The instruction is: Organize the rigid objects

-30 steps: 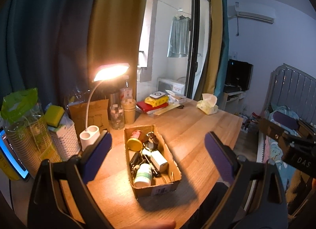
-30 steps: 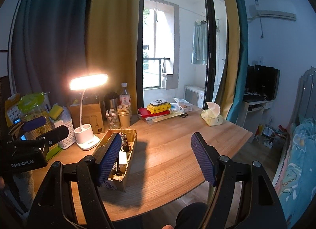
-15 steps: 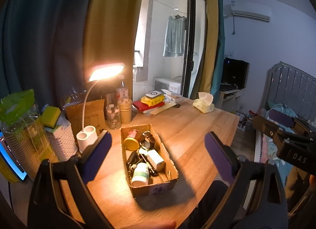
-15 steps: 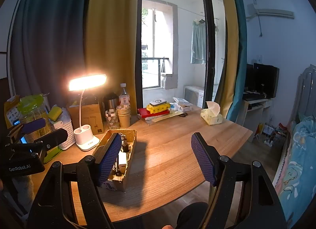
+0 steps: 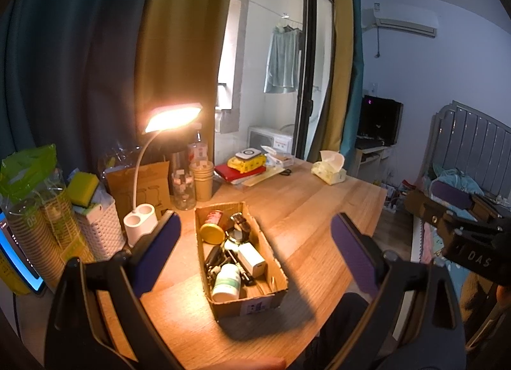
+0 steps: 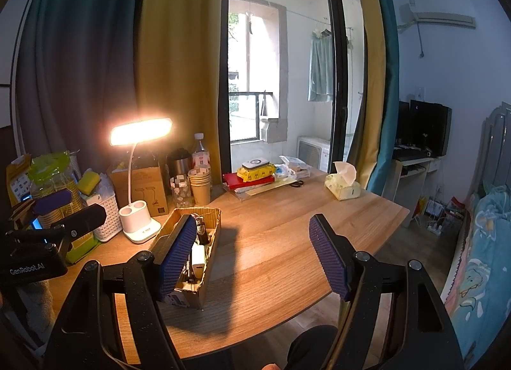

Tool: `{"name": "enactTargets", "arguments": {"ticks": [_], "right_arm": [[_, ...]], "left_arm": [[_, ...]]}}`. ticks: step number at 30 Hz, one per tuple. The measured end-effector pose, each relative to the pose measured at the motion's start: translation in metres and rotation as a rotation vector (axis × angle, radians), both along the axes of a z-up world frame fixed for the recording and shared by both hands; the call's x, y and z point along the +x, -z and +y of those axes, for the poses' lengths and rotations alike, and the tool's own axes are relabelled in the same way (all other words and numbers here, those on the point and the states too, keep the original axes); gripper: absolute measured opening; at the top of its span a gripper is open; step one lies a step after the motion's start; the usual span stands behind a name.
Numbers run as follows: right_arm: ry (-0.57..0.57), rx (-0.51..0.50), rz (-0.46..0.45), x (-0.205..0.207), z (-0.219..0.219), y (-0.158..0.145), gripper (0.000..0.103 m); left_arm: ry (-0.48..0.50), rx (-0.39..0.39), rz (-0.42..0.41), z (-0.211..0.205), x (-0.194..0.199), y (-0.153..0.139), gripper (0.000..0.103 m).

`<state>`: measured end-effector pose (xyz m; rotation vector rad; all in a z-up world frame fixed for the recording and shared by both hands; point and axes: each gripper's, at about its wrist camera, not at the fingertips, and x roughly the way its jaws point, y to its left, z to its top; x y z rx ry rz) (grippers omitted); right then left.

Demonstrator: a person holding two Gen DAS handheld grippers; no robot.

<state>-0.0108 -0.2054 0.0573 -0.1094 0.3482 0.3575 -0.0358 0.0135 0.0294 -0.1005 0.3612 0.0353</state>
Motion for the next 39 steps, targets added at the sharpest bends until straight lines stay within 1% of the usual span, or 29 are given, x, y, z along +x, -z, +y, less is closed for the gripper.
{"name": "enactTargets", "arguments": {"ticks": [39], "right_arm": [[-0.004, -0.001, 0.014, -0.003, 0.005, 0.011, 0.076]], "left_arm": [[0.031, -0.012, 0.006, -0.007, -0.001, -0.002, 0.096]]}}
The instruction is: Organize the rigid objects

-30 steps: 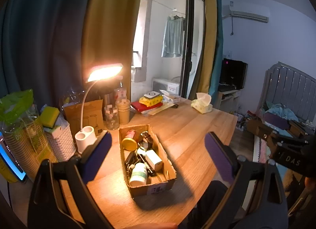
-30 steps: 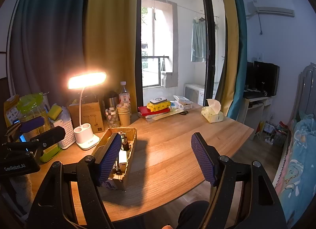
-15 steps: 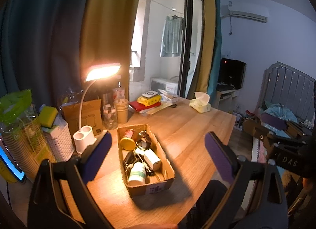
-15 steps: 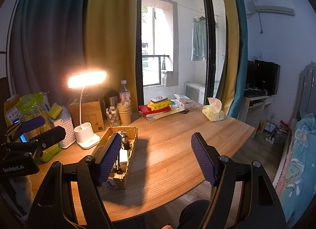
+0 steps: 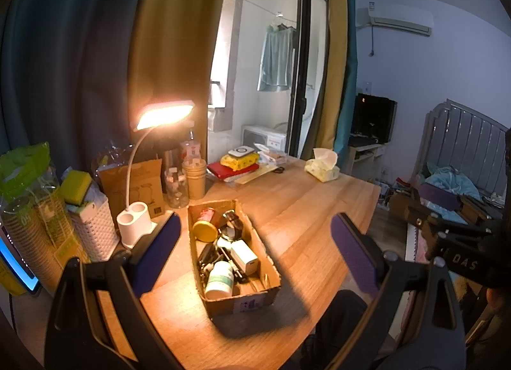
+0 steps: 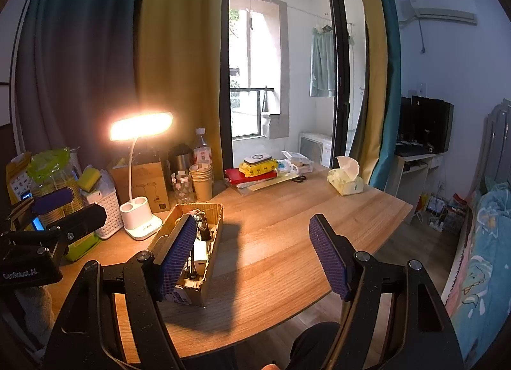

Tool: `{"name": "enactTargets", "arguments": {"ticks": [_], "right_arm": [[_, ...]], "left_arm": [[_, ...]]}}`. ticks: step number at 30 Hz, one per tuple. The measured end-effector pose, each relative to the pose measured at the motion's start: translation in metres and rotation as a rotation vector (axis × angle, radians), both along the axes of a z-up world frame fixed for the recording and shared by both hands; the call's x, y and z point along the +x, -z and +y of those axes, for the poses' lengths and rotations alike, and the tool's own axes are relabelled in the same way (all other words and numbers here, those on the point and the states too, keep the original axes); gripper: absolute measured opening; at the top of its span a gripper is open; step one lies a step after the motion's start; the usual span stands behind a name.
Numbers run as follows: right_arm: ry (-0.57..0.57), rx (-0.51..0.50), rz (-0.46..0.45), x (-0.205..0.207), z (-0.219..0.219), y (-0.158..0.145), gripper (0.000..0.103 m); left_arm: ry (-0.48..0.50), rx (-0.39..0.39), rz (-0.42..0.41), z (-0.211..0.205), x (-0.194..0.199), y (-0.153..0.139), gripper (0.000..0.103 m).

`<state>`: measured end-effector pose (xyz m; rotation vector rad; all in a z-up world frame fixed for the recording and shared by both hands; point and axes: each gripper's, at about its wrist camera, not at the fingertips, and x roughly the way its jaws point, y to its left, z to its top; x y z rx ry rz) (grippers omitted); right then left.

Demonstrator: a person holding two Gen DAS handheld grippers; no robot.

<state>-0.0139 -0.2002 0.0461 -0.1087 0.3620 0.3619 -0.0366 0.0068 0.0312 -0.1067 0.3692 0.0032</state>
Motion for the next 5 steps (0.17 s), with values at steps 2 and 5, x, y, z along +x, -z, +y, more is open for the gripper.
{"name": "enactTargets", "arguments": {"ticks": [2, 5], "right_arm": [[0.000, 0.001, 0.001, -0.0005, 0.0006, 0.0011, 0.076], [-0.004, -0.001, 0.004, -0.0014, 0.0024, 0.0039, 0.076]], "left_arm": [[0.010, -0.006, 0.001, -0.0007, 0.0004, 0.0008, 0.096], [0.023, -0.031, 0.000, 0.0016, 0.0012, 0.0022, 0.096]]}}
